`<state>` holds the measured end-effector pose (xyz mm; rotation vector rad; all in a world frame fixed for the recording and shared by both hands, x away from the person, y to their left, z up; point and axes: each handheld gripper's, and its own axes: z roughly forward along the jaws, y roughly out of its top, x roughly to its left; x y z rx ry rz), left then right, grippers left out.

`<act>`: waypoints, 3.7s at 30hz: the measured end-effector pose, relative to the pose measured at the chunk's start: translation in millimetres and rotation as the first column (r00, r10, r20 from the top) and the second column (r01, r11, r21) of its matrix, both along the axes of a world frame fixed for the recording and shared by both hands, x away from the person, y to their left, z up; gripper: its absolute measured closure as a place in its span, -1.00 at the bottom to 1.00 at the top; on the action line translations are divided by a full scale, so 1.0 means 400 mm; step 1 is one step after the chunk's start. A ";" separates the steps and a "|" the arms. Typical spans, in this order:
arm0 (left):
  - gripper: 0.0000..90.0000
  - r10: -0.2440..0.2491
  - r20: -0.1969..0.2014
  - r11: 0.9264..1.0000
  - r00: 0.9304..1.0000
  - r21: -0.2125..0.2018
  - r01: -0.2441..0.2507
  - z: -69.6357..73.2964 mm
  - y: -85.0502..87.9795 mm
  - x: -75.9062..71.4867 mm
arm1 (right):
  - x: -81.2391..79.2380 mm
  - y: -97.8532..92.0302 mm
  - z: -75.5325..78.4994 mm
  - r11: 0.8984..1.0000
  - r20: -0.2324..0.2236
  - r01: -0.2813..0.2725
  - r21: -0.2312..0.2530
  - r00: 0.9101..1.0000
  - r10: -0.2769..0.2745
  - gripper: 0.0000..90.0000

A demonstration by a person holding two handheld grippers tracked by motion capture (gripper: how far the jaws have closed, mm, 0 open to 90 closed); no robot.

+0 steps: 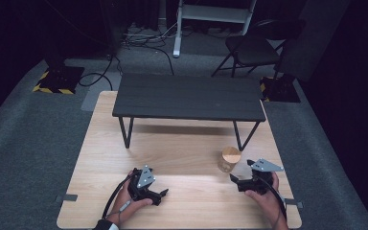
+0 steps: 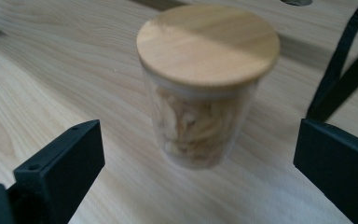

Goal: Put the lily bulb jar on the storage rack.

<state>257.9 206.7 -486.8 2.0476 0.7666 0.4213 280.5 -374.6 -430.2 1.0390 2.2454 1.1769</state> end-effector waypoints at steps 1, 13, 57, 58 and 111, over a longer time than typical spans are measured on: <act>-0.99 0.000 0.000 1.000 1.000 0.000 0.000 0.000 0.000 0.000 | 0.010 0.012 0.009 1.000 -0.003 -0.001 -0.018 1.000 0.001 -0.97; -0.99 -0.003 0.000 1.000 1.000 0.001 0.003 0.000 0.000 0.001 | 0.098 0.053 0.032 1.000 -0.023 -0.018 -0.005 1.000 0.018 -0.97; -0.99 -0.006 0.000 1.000 1.000 0.000 0.006 0.000 0.001 0.003 | 0.136 0.153 0.386 0.990 -0.020 -0.138 -0.033 0.990 0.137 -0.44; -0.99 -0.006 0.000 1.000 1.000 0.000 0.006 0.000 0.001 0.003 | 0.142 0.160 0.401 0.989 -0.018 -0.140 -0.035 0.990 0.140 -0.44; -0.98 -0.007 0.003 1.000 1.000 0.001 0.007 0.000 0.000 0.003 | 0.377 0.298 0.513 1.000 0.041 0.020 0.021 0.999 -0.021 -0.59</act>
